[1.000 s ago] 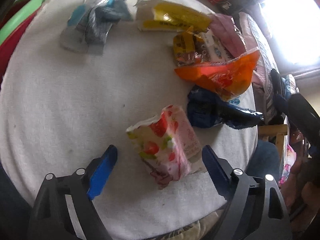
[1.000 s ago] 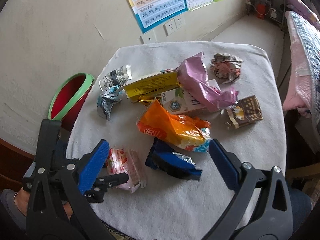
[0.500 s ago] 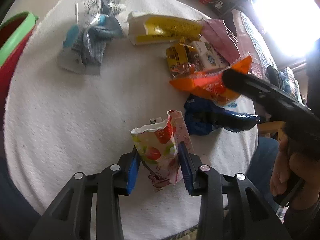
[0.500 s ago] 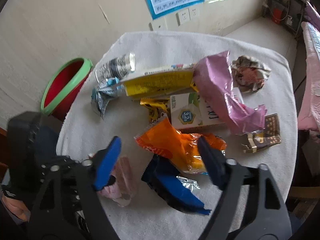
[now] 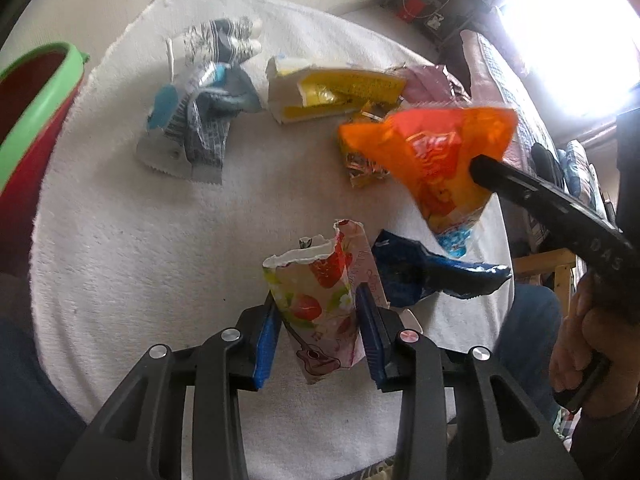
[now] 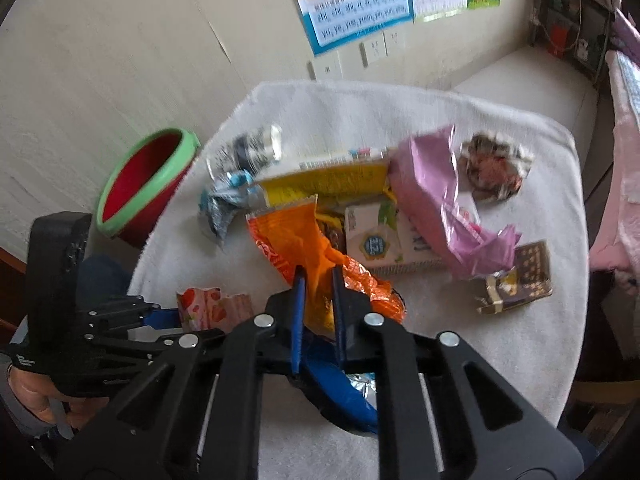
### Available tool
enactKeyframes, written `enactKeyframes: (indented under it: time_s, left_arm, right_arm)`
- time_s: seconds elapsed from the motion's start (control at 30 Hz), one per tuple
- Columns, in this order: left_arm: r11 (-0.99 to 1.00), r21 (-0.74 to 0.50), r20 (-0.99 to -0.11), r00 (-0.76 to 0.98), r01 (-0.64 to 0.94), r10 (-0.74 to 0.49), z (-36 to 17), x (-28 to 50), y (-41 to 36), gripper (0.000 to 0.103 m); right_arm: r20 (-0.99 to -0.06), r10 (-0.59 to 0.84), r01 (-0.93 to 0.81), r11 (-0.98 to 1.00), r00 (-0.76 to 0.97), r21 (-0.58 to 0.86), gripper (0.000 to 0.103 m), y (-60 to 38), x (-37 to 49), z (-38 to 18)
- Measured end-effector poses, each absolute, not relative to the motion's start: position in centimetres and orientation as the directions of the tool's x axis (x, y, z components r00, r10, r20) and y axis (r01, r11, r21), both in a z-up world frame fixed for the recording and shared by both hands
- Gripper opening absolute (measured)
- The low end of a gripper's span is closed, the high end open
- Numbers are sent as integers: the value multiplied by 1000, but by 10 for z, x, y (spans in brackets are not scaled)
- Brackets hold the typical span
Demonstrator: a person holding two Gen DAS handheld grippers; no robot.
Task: Collect trash
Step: 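Carry both wrappers over the red bucket and open both grippers to drop them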
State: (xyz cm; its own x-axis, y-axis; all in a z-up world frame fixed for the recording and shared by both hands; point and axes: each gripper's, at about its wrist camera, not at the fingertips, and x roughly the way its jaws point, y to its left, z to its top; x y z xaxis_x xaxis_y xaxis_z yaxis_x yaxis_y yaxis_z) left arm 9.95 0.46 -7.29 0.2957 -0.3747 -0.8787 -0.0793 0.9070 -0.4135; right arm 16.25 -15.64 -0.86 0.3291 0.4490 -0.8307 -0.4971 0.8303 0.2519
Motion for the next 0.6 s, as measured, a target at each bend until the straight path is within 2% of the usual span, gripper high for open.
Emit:
enactKeyframes:
  time_s: [0.33, 0.6]
  left_arm:
    - [923, -381, -861, 387, -60, -330, -33, 80, 24, 34]
    - [930, -364, -844, 443, -58, -303, -9, 75, 33, 34]
  right_arm:
    - [-746, 497, -501, 827, 442, 255, 13, -161, 143, 50]
    - [-711, 520, -501, 823, 474, 268, 13, -159, 121, 71]
